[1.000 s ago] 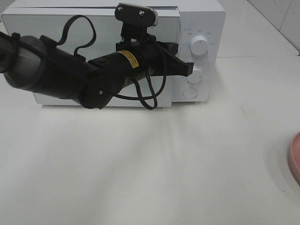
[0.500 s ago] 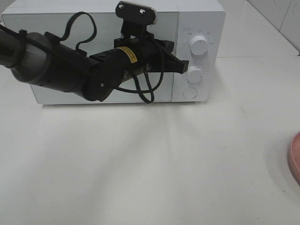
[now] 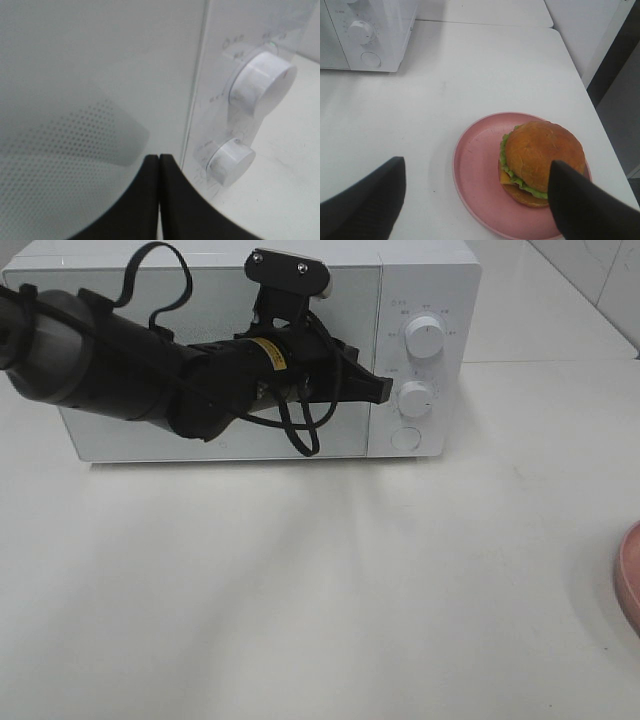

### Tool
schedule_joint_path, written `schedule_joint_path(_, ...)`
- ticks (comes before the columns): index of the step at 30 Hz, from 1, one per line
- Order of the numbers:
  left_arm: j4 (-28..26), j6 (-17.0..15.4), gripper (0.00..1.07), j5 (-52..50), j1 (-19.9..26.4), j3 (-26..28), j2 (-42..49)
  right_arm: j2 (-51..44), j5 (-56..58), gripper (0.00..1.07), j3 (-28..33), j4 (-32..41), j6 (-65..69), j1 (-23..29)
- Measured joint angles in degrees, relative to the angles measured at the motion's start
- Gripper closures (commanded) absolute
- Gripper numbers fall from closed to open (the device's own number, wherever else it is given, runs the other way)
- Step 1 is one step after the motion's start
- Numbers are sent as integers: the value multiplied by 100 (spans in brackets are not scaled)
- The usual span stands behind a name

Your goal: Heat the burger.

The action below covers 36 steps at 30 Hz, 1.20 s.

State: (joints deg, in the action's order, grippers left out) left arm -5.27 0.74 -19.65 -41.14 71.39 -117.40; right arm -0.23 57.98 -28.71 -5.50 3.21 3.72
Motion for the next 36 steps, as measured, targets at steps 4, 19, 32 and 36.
schedule_joint_path(4,-69,-6,84,796,-109,0,212,0,0,31,0,0,0,0)
schedule_joint_path(19,-235,-6,8,5151,-773,23,894,0,0,31,0,0,0,0)
schedule_joint_path(32,-275,-74,8,7506,-636,23,1908,0,0,31,0,0,0,0)
schedule_joint_path(36,-281,-246,8,7947,-6,52,2189,0,0,31,0,0,0,0)
